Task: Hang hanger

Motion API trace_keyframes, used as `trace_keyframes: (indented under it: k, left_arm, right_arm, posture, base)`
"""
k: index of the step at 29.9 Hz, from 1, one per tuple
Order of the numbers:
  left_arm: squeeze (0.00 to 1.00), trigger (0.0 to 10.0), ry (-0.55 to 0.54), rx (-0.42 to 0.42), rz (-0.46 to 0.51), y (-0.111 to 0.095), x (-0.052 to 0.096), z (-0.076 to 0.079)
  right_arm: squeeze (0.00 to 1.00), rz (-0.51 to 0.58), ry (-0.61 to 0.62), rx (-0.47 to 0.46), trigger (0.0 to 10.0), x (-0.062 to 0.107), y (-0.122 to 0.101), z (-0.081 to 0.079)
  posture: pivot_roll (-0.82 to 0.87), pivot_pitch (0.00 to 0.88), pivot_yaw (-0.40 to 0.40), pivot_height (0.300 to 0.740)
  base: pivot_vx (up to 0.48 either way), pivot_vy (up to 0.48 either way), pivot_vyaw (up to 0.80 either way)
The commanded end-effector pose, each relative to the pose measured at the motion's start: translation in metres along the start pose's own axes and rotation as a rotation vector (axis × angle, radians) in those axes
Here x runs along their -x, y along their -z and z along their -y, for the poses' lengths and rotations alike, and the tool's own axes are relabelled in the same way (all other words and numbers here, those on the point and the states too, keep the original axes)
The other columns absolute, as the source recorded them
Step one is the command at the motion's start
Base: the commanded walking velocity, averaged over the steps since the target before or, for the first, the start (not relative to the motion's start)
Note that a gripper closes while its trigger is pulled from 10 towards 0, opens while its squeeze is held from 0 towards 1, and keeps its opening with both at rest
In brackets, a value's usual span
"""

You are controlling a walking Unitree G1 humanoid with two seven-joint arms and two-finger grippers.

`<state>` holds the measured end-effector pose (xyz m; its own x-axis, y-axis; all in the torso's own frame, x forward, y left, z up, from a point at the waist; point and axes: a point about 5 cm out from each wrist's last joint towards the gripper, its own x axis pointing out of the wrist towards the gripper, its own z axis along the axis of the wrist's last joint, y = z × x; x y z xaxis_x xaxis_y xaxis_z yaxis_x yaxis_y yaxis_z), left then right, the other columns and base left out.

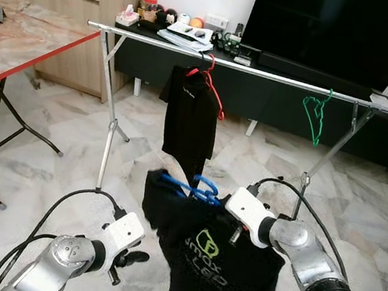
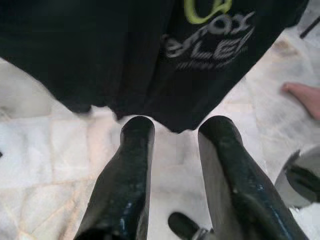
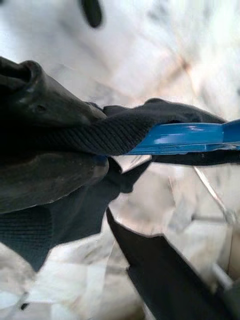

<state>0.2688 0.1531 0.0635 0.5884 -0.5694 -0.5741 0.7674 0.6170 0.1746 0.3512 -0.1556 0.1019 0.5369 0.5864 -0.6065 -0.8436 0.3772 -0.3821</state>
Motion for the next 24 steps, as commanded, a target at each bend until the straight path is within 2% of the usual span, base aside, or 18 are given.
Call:
trace_keyframes:
  k: [1, 2, 4, 5, 6, 7, 8, 12, 20, 24]
  left_arm:
    - [1.0, 10.0, 0.007, -0.01, 0.009, -0.005, 0.002, 0.0]
    - [1.0, 10.0, -0.001, -0.026, -0.003, -0.004, 0.006, -0.005]
    - [1.0, 10.0, 0.006, -0.042, -0.016, -0.004, 0.009, -0.007]
    - [0.94, 10.0, 0.011, -0.05, -0.021, -0.003, 0.011, -0.007]
    - [0.24, 10.0, 0.01, -0.062, -0.029, -0.003, 0.013, -0.008]
    - [0.24, 10.0, 0.006, -0.075, -0.038, -0.002, 0.014, -0.01]
    - [0.0, 10.0, -0.005, -0.081, -0.041, -0.002, 0.015, -0.012]
    - [0.0, 10.0, -0.029, -0.077, -0.033, -0.004, 0.016, -0.016]
    - [0.0, 10.0, -0.074, -0.088, 0.0, -0.011, 0.014, -0.018]
    - [0.0, 10.0, -0.075, -0.048, 0.018, -0.015, 0.008, -0.016]
  right_arm:
    - [0.0, -0.014, -0.046, 0.052, 10.0, 0.003, 0.002, 0.0]
    - [0.0, -0.075, -0.092, 0.122, 10.0, 0.006, 0.01, -0.002]
    - [0.0, -0.11, -0.113, 0.159, 10.0, 0.008, 0.014, -0.002]
    - [0.0, -0.115, -0.124, 0.164, 10.0, 0.009, 0.014, -0.002]
    - [0.0, -0.114, -0.146, 0.176, 10.0, 0.01, 0.014, -0.002]
    - [0.0, -0.112, -0.169, 0.189, 10.0, 0.011, 0.014, -0.003]
    - [0.0, -0.122, -0.188, 0.211, 10.0, 0.011, 0.015, -0.004]
    - [0.0, -0.154, -0.218, 0.249, 10.0, 0.012, 0.017, -0.004]
    - [0.0, -0.065, -0.219, 0.254, 10.0, 0.007, 0.002, -0.004]
    - [0.0, -0.034, -0.206, 0.274, 10.0, 0.005, -0.004, -0.003]
  posture:
    - [0.17, 0.0, -0.104, 0.74]
    - [0.17, 0.0, -0.106, 0.74]
    - [0.17, 0.0, -0.109, 0.74]
    - [0.17, 0.0, -0.111, 0.74]
    - [0.17, 0.0, -0.112, 0.74]
    - [0.17, 0.0, -0.113, 0.74]
    - [0.17, 0.0, -0.115, 0.74]
    - [0.18, 0.0, -0.118, 0.74]
    - [0.18, 0.0, -0.119, 0.74]
    - [0.17, 0.0, -0.118, 0.74]
  base:
    - [0.0, 0.0, 0.0]
    - [0.0, 0.0, 0.0]
    - [0.0, 0.0, 0.0]
    - [0.0, 0.0, 0.0]
    - [0.0, 0.0, 0.0]
    - [0.0, 0.0, 0.0]
    - [0.0, 0.0, 0.0]
    - [0.0, 0.0, 0.0]
    - [0.0, 0.0, 0.0]
    - [0.0, 0.0, 0.0]
